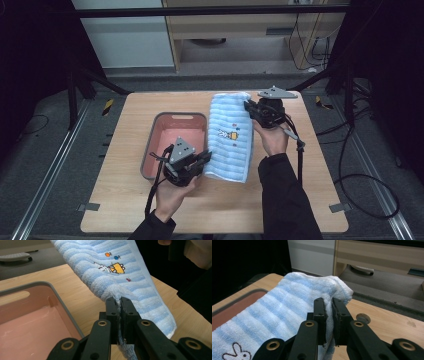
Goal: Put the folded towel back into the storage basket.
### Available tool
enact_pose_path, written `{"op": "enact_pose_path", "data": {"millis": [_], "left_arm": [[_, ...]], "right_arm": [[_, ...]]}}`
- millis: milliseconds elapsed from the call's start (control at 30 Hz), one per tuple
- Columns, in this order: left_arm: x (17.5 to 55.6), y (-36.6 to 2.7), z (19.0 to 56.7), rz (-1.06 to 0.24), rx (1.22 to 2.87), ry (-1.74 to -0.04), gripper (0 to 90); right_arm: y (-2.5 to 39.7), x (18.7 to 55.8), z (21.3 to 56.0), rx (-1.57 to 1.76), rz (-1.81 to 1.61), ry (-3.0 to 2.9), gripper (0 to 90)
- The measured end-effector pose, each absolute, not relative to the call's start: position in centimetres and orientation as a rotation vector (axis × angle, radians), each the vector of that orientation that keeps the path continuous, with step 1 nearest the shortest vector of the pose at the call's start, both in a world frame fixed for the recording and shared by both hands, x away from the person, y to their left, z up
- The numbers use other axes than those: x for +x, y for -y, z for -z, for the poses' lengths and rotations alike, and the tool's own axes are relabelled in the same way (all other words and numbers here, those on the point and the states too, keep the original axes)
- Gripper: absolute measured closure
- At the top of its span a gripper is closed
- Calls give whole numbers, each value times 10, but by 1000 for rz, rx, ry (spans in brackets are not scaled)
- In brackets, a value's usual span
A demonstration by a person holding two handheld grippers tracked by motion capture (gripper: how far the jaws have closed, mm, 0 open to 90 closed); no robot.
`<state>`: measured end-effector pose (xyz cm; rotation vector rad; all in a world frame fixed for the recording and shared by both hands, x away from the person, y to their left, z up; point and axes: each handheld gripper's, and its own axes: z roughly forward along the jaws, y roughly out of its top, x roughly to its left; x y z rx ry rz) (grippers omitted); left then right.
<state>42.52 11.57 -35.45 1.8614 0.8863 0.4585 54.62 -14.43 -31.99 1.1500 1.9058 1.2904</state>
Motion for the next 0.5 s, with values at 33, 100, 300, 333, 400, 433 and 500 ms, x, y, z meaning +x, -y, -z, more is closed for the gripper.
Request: {"op": "enact_pose_path", "data": {"millis": [33, 100, 300, 333, 400, 433, 500], "left_arm": [[425, -120, 353, -471, 1857, -890, 858], [425, -122, 352, -474, 1858, -888, 858], [425, -134, 347, -487, 1833, -896, 858], [425, -136, 346, -491, 1829, -898, 858], [424, -140, 344, -498, 1825, -898, 858], [424, -145, 343, -502, 1822, -901, 858], [424, -147, 343, -505, 1819, -903, 858]], "right_arm": [[139, 547, 318, 1142, -1294, -1907, 830], [138, 548, 317, 1137, -1295, -1906, 830], [127, 549, 312, 1120, -1315, -1903, 830], [125, 549, 312, 1117, -1317, -1902, 830], [120, 549, 309, 1112, -1334, -1895, 830], [118, 550, 309, 1108, -1334, -1895, 829], [116, 550, 308, 1105, -1335, -1893, 830]]}}
